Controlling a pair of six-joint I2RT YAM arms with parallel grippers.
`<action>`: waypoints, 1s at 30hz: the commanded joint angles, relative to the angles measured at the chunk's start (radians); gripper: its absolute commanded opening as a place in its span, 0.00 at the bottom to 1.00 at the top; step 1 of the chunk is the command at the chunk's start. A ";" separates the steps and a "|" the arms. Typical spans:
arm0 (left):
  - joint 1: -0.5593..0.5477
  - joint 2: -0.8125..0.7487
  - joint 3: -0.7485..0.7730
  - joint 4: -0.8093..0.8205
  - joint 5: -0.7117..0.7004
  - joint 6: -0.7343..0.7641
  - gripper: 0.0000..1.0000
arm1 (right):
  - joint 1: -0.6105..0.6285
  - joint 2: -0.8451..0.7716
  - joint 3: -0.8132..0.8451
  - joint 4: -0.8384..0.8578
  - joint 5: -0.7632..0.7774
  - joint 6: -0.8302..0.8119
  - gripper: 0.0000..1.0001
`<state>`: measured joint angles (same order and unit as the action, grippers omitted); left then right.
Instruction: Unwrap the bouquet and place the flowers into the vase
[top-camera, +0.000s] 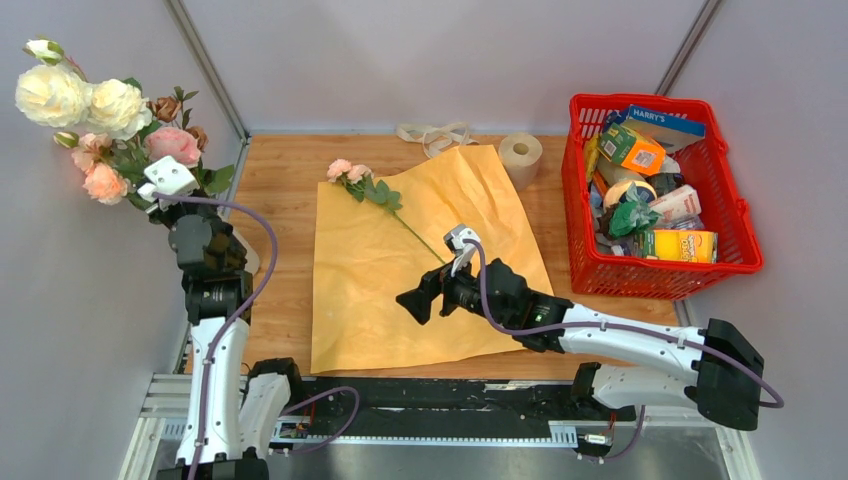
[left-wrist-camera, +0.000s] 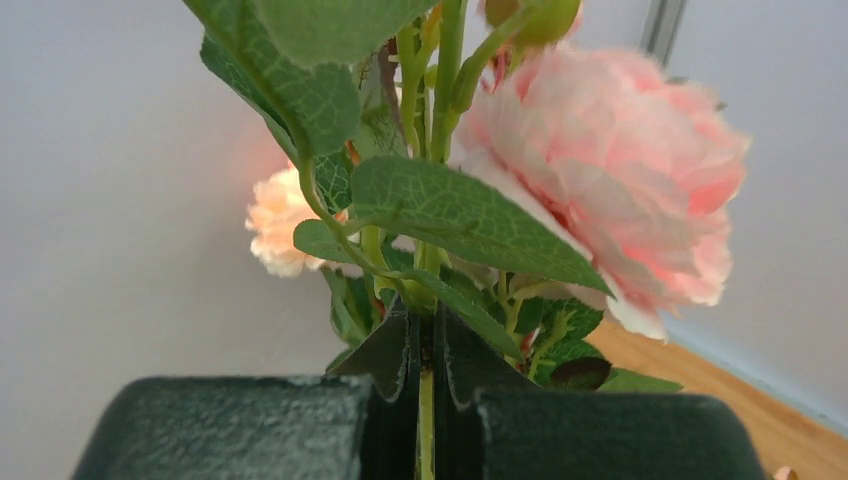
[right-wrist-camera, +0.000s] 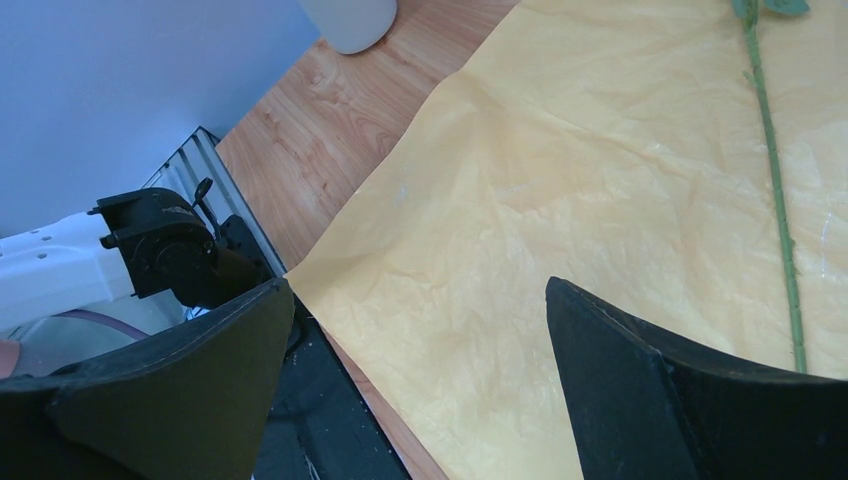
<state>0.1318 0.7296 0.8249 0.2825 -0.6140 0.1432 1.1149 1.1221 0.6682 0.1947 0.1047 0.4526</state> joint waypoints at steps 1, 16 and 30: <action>0.019 0.065 0.060 -0.166 -0.120 -0.129 0.00 | -0.006 -0.027 0.002 0.011 0.006 -0.014 1.00; 0.023 0.016 0.069 -0.583 -0.139 -0.399 0.62 | -0.009 -0.019 0.005 -0.008 0.023 -0.006 1.00; 0.022 -0.211 0.143 -0.899 0.396 -0.657 0.67 | -0.030 0.139 0.117 -0.089 0.268 -0.146 1.00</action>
<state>0.1471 0.5735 0.9390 -0.5320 -0.4690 -0.4175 1.1030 1.2301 0.7120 0.1028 0.2428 0.4061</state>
